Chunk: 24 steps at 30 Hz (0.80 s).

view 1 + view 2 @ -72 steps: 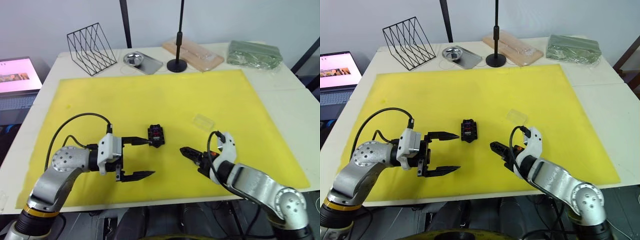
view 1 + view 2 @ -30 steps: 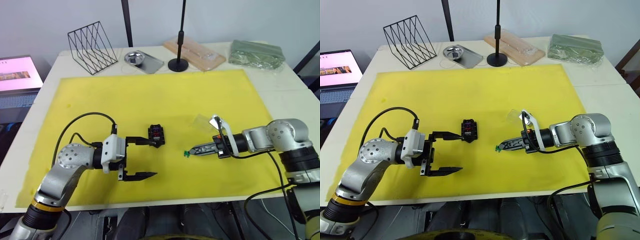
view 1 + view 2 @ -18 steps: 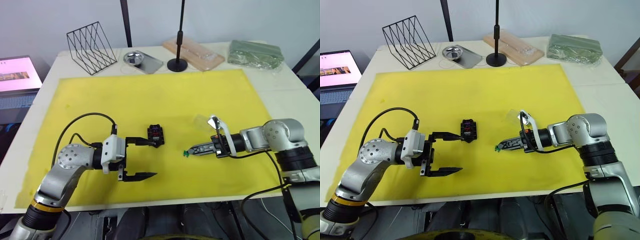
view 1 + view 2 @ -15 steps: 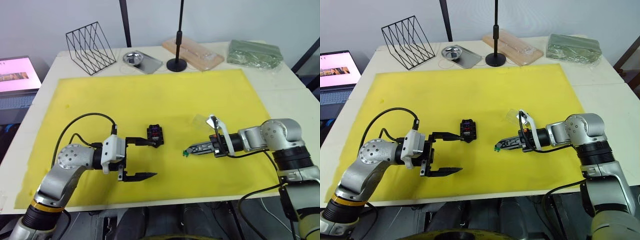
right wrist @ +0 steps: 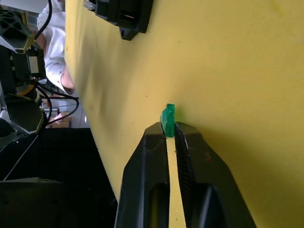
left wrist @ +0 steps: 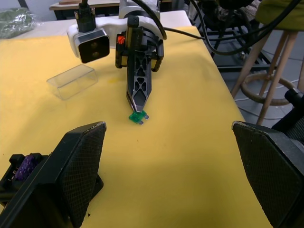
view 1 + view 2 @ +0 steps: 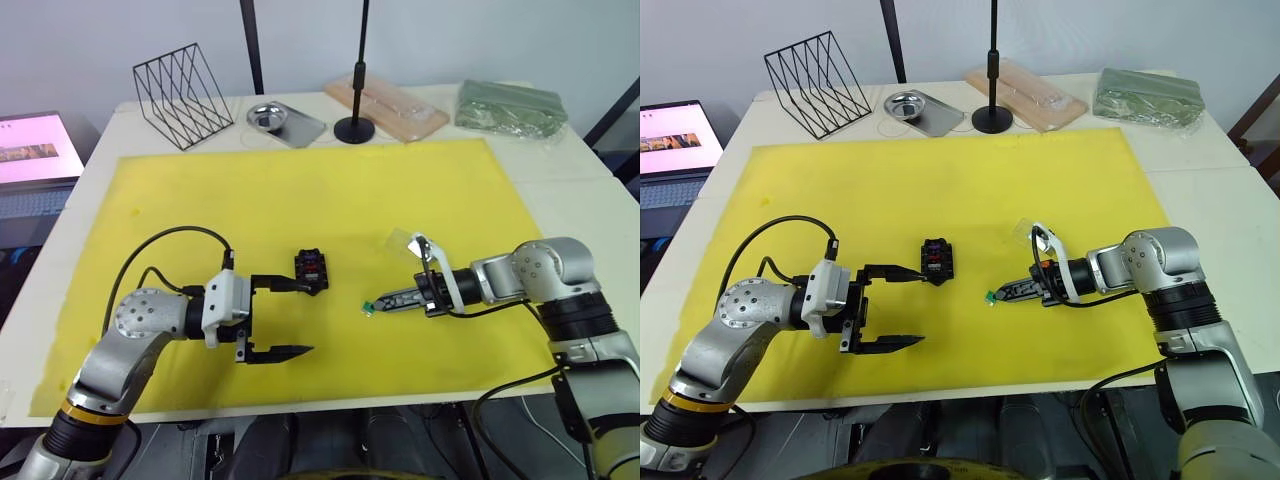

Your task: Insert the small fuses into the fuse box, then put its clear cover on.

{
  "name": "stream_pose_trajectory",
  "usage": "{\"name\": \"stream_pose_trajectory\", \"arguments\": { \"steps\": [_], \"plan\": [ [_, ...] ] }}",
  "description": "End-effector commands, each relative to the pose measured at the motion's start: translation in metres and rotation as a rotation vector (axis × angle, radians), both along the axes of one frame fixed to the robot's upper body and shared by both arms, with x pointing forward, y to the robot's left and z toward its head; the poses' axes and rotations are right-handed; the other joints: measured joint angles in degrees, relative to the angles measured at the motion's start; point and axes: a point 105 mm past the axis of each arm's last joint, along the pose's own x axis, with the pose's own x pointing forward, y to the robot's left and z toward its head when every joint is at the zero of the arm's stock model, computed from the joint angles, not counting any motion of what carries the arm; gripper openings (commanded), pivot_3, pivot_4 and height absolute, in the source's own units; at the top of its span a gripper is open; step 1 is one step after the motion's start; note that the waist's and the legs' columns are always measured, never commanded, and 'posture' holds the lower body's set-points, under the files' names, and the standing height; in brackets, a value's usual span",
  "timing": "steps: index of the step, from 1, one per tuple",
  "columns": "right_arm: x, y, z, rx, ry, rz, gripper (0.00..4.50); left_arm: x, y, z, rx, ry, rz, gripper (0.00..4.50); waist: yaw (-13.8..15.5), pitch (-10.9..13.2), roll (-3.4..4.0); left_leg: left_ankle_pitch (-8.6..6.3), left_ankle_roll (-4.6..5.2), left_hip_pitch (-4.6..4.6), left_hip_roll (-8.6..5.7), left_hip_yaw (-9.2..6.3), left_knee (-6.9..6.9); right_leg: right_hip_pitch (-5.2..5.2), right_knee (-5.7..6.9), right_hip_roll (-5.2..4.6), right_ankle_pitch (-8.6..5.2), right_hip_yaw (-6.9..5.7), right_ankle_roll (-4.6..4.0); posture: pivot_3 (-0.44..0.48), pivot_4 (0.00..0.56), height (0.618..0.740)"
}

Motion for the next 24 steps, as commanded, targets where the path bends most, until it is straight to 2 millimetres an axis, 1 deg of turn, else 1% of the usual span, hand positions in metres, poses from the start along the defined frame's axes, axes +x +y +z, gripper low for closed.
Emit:
{"name": "stream_pose_trajectory", "arguments": {
  "steps": [1,2,4,11,14,17,18,19,21,22,23,24],
  "plan": [
    [0.001,0.003,0.002,0.003,-0.018,0.008,0.32,-0.004,-0.002,0.009,-0.007,-0.040,-0.016,4.50,0.0,0.0,0.00,0.00,0.00,0.00,0.00,0.00,0.00,0.00,0.00,0.00,0.00,0.00,0.00,0.000,0.150,0.740],
    [0.001,0.003,0.001,0.001,-0.019,0.008,0.32,-0.004,-0.002,0.009,-0.008,-0.040,-0.016,4.50,0.0,0.0,0.00,0.00,0.00,0.00,0.00,0.00,0.00,0.00,0.00,0.00,0.00,0.00,0.00,0.000,0.150,0.740],
    [0.002,0.001,0.000,-0.008,-0.023,-0.003,0.00,-0.004,-0.002,0.009,-0.008,-0.040,-0.015,4.50,0.0,0.0,0.00,0.00,0.00,0.00,0.00,0.00,0.00,0.00,0.00,0.00,0.00,0.00,0.00,0.000,0.150,0.740],
    [0.003,-0.003,0.001,-0.024,-0.042,-0.014,0.00,-0.003,-0.002,0.008,-0.009,-0.040,-0.010,4.50,0.0,0.0,-0.02,0.00,-0.01,0.00,0.00,0.00,0.00,0.00,0.01,0.00,0.00,0.00,0.00,0.000,0.150,0.740],
    [0.006,-0.004,0.011,-0.026,-0.093,-0.019,0.00,-0.003,0.000,0.008,-0.011,-0.038,-0.001,4.50,0.0,0.0,-0.02,0.01,-0.01,0.00,0.00,0.00,0.00,0.00,0.01,0.00,0.00,0.00,0.00,0.000,0.150,0.740],
    [0.006,0.016,0.067,-0.064,-0.410,0.125,0.00,0.002,0.017,0.015,-0.054,0.027,0.100,4.50,-0.1,0.0,0.07,0.01,-0.01,-0.02,0.00,0.02,0.00,-0.05,0.03,0.00,0.00,0.03,0.00,0.000,0.150,0.740],
    [0.004,0.021,0.079,-0.077,-0.484,0.161,0.00,0.003,0.021,0.017,-0.065,0.046,0.123,4.50,-0.3,0.1,0.17,0.01,-0.01,-0.06,0.00,0.03,-0.01,-0.14,0.06,-0.01,0.00,0.06,0.00,0.000,0.150,0.740],
    [0.004,0.030,0.097,-0.098,-0.605,0.201,0.00,0.006,0.028,0.021,-0.085,0.068,0.168,4.50,-0.5,0.1,0.19,0.01,-0.01,-0.11,0.01,0.03,-0.02,-0.26,0.12,-0.01,0.00,0.11,0.00,0.000,0.150,0.740],
    [0.004,0.045,0.122,-0.108,-0.748,0.249,0.00,0.010,0.037,0.024,-0.102,0.105,0.232,4.50,-1.0,0.1,0.18,0.00,-0.01,-0.07,0.03,0.03,-0.07,-0.26,0.16,0.02,0.00,0.06,0.00,0.000,0.150,0.740],
    [0.006,0.054,0.133,-0.129,-0.837,0.277,0.00,0.014,0.044,0.023,-0.097,0.134,0.274,4.50,-1.0,0.1,0.15,0.00,-0.01,-0.06,0.05,0.02,-0.08,-0.25,0.16,0.03,0.00,0.03,0.00,0.000,0.150,0.740],
    [0.008,0.061,0.138,-0.158,-0.902,0.299,0.00,0.017,0.049,0.020,-0.090,0.158,0.307,4.50,-1.1,0.1,0.12,0.00,-0.01,-0.04,0.06,0.02,-0.12,-0.23,0.15,0.05,0.00,0.02,0.00,0.000,0.150,0.740],
    [0.017,0.065,0.135,-0.244,-0.975,0.311,0.00,0.020,0.054,0.015,-0.071,0.180,0.343,4.50,-1.1,0.1,0.12,0.00,-0.01,-0.02,0.06,0.02,-0.12,-0.22,0.16,0.05,0.00,0.00,0.00,0.000,0.150,0.740]
  ]
}}
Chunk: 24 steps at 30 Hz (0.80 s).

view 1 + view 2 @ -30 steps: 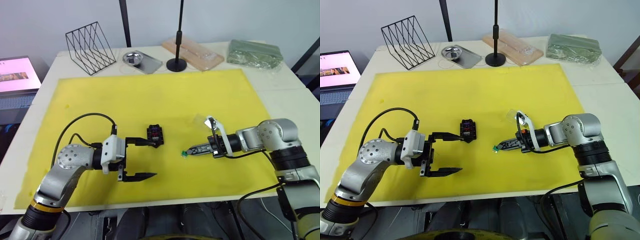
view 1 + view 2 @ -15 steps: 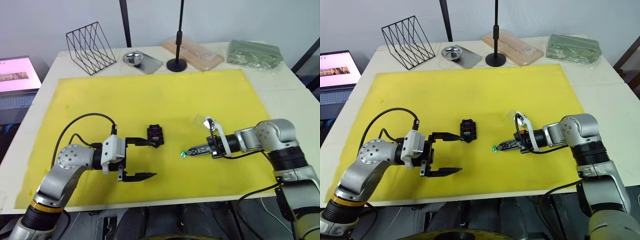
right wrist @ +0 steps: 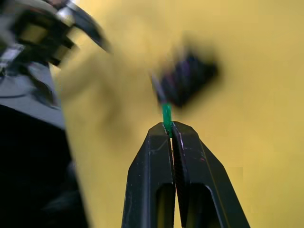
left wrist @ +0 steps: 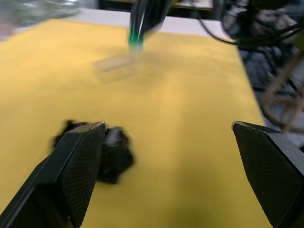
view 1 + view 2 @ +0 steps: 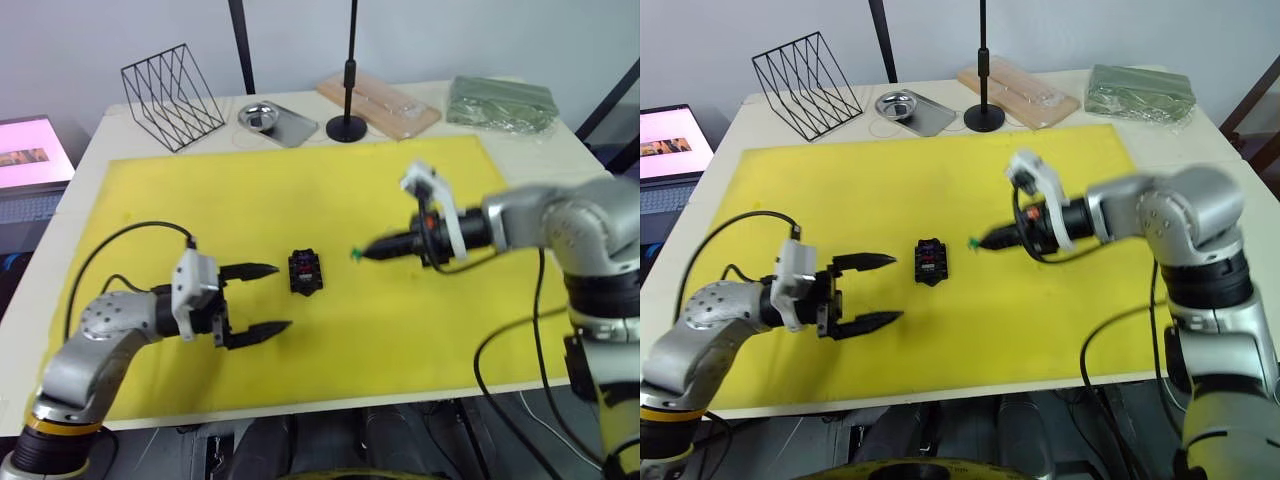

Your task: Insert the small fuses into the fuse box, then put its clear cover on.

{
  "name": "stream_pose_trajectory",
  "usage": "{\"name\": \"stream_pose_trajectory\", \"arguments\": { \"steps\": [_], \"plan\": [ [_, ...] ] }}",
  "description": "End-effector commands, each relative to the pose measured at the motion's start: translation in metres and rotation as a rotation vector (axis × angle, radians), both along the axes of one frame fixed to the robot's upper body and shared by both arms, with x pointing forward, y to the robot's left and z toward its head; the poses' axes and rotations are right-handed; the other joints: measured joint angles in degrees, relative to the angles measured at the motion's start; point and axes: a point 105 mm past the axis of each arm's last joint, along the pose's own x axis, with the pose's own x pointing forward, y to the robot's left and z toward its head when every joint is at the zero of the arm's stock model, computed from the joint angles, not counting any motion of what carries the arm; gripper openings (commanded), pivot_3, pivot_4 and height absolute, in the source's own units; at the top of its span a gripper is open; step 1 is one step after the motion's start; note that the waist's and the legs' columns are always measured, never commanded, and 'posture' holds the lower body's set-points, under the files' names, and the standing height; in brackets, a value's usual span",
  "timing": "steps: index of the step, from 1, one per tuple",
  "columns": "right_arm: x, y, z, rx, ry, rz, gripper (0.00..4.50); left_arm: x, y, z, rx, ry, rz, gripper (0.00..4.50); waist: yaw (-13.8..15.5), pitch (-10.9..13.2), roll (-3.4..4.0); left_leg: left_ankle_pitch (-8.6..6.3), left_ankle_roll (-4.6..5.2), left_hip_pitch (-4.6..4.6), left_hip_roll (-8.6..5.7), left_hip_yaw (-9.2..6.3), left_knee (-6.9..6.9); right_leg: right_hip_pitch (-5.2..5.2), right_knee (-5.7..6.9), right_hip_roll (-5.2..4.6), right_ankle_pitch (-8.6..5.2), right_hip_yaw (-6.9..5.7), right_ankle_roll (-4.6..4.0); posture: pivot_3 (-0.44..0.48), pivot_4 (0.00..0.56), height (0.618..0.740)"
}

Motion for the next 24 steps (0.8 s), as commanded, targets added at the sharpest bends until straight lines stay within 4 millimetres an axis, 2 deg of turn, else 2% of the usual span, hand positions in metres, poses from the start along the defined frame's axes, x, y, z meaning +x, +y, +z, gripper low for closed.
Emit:
{"name": "stream_pose_trajectory", "arguments": {
  "steps": [1,3,7,11,15,24],
  "plan": [
    [0.015,0.016,-0.001,-0.157,-0.241,0.015,0.00,0.008,0.017,-0.003,0.024,0.060,0.104,4.50,-0.1,0.0,-0.03,0.00,-0.01,0.00,0.00,0.01,0.00,0.00,0.00,0.00,0.00,0.00,0.00,0.000,0.150,0.740],
    [0.030,0.019,-0.007,-0.241,-0.344,0.015,0.00,0.013,0.018,-0.012,0.076,0.042,0.124,4.50,0.1,0.0,-0.07,0.00,-0.02,-0.01,-0.02,0.01,0.01,0.02,-0.02,-0.04,0.00,-0.01,0.00,0.000,0.150,0.740],
    [0.043,0.031,-0.013,-0.264,-0.384,0.070,0.00,0.029,0.010,-0.007,0.018,0.005,0.166,4.50,0.2,0.0,-0.09,0.16,-0.31,-0.07,-0.15,0.04,0.04,0.01,-0.04,-0.19,0.05,0.00,0.07,0.000,0.150,0.740],
    [0.044,0.045,-0.019,-0.269,-0.370,0.136,0.00,0.040,0.001,-0.007,-0.002,-0.017,0.159,4.50,0.0,0.0,-0.10,0.20,-0.39,-0.07,-0.19,0.02,-0.02,-0.05,-0.01,-0.23,0.09,0.01,0.09,0.000,0.150,0.740],
    [0.038,0.057,-0.025,-0.294,-0.375,0.226,0.00,0.041,-0.006,-0.013,-0.004,0.027,0.119,4.50,-0.2,0.0,-0.10,0.21,-0.42,-0.06,-0.18,0.01,-0.08,-0.10,0.00,-0.22,0.09,0.01,0.08,0.000,0.150,0.740],
    [0.046,0.068,-0.036,-0.297,-0.369,0.233,0.00,0.049,-0.010,-0.008,-0.006,-0.004,0.099,4.50,0.0,0.0,-0.10,0.26,-0.53,-0.08,-0.31,-0.01,-0.07,-0.14,0.03,-0.27,0.12,0.01,0.05,0.000,0.150,0.740]
  ]
}}
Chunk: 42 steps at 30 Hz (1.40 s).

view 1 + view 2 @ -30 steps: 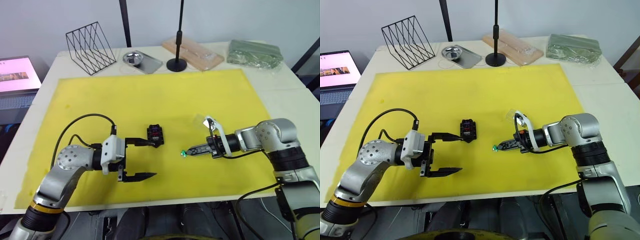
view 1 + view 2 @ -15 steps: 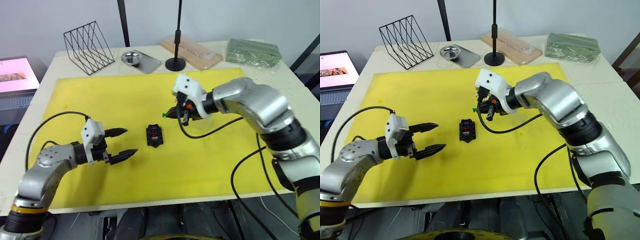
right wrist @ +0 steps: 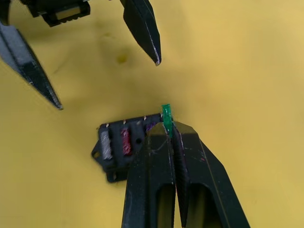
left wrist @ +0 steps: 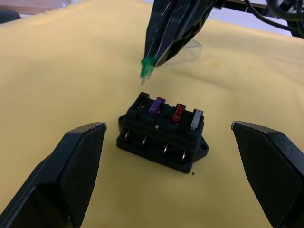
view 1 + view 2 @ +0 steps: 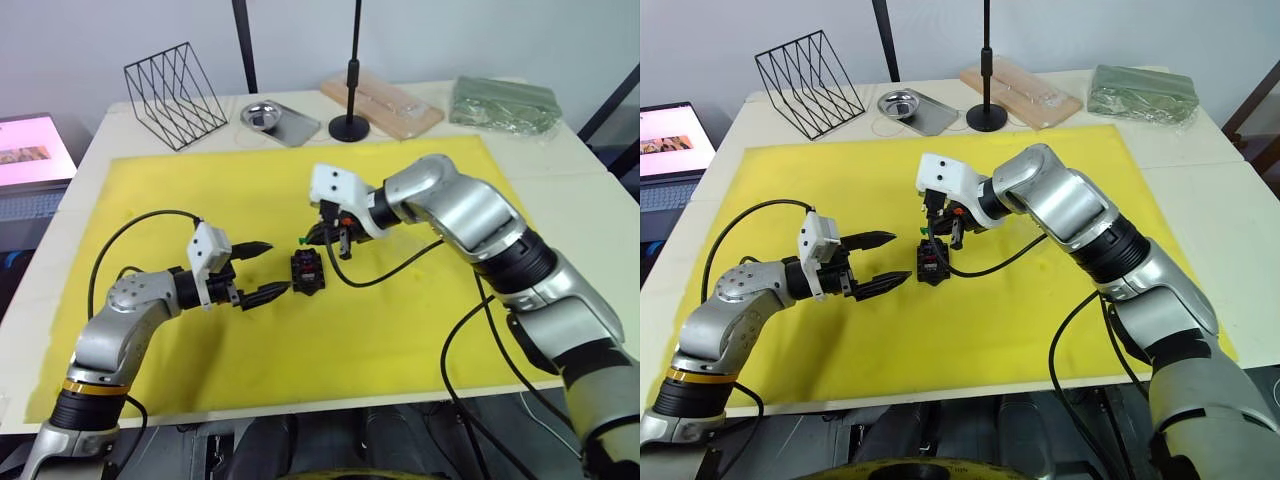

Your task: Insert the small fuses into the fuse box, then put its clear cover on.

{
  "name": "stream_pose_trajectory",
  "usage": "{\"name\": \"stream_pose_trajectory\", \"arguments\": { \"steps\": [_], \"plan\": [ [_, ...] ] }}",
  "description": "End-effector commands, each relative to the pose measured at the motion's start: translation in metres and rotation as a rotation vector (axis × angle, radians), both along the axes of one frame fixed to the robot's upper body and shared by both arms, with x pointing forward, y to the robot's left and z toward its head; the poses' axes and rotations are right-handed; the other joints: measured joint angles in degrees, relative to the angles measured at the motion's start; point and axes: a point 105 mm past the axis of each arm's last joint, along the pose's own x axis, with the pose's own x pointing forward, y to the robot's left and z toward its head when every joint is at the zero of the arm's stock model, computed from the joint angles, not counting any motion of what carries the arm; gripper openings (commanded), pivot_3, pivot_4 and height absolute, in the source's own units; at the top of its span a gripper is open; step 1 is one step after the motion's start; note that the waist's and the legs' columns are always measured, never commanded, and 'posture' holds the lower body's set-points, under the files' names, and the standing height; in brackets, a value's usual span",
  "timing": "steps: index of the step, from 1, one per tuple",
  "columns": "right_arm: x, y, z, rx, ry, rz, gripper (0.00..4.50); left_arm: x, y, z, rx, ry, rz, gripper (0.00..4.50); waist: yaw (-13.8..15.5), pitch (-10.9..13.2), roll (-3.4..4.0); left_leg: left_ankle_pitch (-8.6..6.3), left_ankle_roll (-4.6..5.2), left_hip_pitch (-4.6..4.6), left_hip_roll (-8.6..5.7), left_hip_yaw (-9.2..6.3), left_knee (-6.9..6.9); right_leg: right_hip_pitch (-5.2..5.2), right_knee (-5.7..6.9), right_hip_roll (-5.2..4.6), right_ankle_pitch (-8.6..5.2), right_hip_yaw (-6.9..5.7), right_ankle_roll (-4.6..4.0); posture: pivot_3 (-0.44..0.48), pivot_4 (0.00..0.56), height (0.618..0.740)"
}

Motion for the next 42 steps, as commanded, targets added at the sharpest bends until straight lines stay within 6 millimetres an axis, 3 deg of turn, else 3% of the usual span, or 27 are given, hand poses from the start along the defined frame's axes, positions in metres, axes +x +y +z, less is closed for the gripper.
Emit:
{"name": "stream_pose_trajectory", "arguments": {
  "steps": [1,8,42],
  "plan": [
    [0.003,0.007,0.010,0.007,-0.047,0.019,0.00,0.000,-0.004,0.008,-0.001,-0.044,-0.022,4.50,-0.1,0.0,0.00,0.01,-0.01,0.00,-0.09,-0.02,-0.01,0.00,0.01,-0.01,0.00,0.00,0.00,0.000,0.150,0.740],
    [0.003,0.005,0.000,-0.032,-0.036,0.038,0.00,0.001,-0.004,0.008,0.007,-0.048,-0.026,4.50,-0.1,0.0,0.00,0.07,-0.13,0.00,-0.18,-0.23,-0.02,-0.05,0.10,-0.08,0.00,0.00,0.00,0.000,0.150,0.740],
    [0.006,0.008,-0.009,-0.072,-0.060,0.073,0.00,0.005,-0.002,0.009,0.026,-0.063,-0.003,4.50,-0.2,0.0,0.00,0.08,-0.16,0.01,-0.24,-0.26,0.00,-0.21,0.43,-0.14,-0.01,-0.01,0.00,0.000,0.150,0.740]
  ]
}}
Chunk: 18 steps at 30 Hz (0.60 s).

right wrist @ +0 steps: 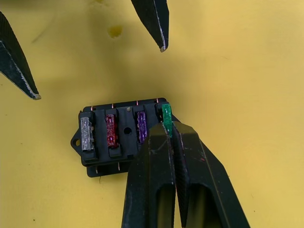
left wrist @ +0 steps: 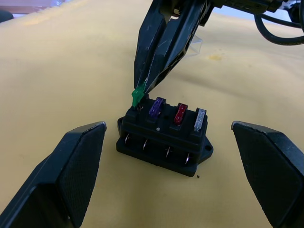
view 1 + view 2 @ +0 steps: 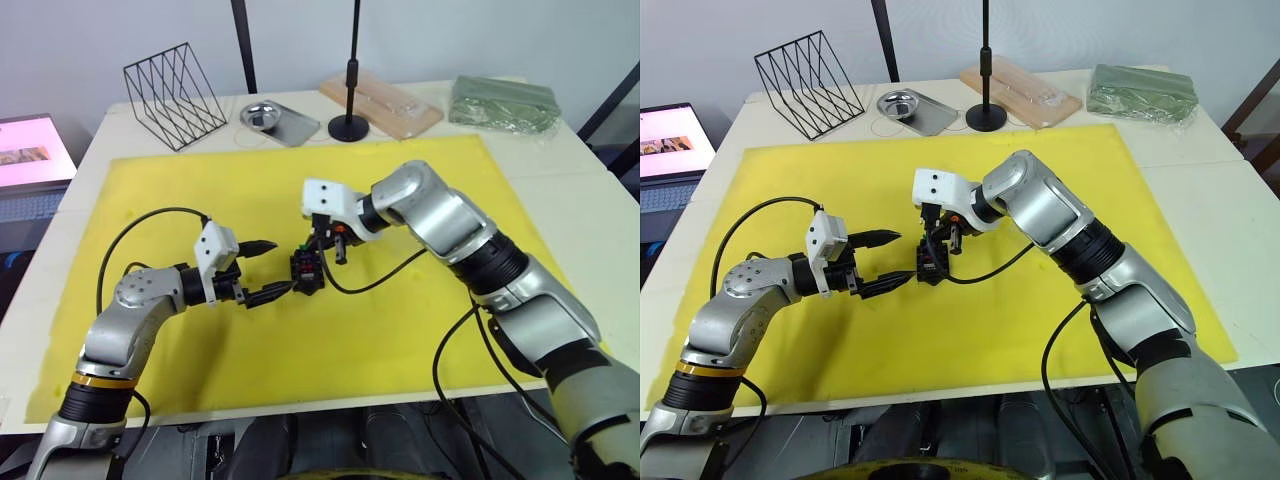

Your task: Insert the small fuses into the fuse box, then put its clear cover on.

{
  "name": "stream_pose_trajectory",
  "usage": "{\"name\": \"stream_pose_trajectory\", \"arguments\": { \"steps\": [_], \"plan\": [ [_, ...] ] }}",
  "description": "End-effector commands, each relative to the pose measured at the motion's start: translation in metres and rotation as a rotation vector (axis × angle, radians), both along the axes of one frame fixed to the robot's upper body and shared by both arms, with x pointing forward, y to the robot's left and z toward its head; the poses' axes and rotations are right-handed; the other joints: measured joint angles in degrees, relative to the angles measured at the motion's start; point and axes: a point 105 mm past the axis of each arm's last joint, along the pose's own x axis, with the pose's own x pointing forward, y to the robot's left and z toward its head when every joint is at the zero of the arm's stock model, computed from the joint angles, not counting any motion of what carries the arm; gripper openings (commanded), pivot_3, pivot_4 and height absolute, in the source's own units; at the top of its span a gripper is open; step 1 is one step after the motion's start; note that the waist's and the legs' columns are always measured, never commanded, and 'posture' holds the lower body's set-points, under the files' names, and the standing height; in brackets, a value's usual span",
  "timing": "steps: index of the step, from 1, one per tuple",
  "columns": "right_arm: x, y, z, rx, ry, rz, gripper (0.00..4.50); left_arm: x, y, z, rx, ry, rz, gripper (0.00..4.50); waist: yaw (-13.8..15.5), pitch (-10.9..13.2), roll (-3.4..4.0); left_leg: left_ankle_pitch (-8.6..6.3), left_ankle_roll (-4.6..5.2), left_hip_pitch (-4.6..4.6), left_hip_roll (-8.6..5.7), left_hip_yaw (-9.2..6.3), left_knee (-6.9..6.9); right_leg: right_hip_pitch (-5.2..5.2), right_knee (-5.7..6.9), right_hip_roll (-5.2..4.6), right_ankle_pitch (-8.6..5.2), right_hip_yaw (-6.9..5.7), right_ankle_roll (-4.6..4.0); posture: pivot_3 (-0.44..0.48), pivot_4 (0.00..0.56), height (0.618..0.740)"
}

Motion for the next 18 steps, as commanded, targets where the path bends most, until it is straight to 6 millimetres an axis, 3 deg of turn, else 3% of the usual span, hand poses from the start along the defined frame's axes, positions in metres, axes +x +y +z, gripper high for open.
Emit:
{"name": "stream_pose_trajectory", "arguments": {
  "steps": [1,18],
  "plan": [
    [-0.0019,0.0050,0.0084,0.020,-0.034,0.030,0.00,0.0027,0.0019,0.0126,-0.003,-0.055,0.006,4.50,0.0,0.0,0.00,0.00,0.00,0.00,0.00,0.00,0.00,-0.01,0.01,-0.01,0.00,0.00,0.00,0.000,0.150,0.740],
    [0.0028,0.0038,-0.0009,-0.014,-0.052,0.039,0.00,0.0057,0.0043,0.0100,0.000,-0.059,0.015,4.50,0.0,0.0,0.00,0.01,-0.03,0.00,-0.01,0.01,0.01,-0.05,0.08,-0.01,0.00,0.00,0.00,0.000,0.150,0.740]
  ]
}}
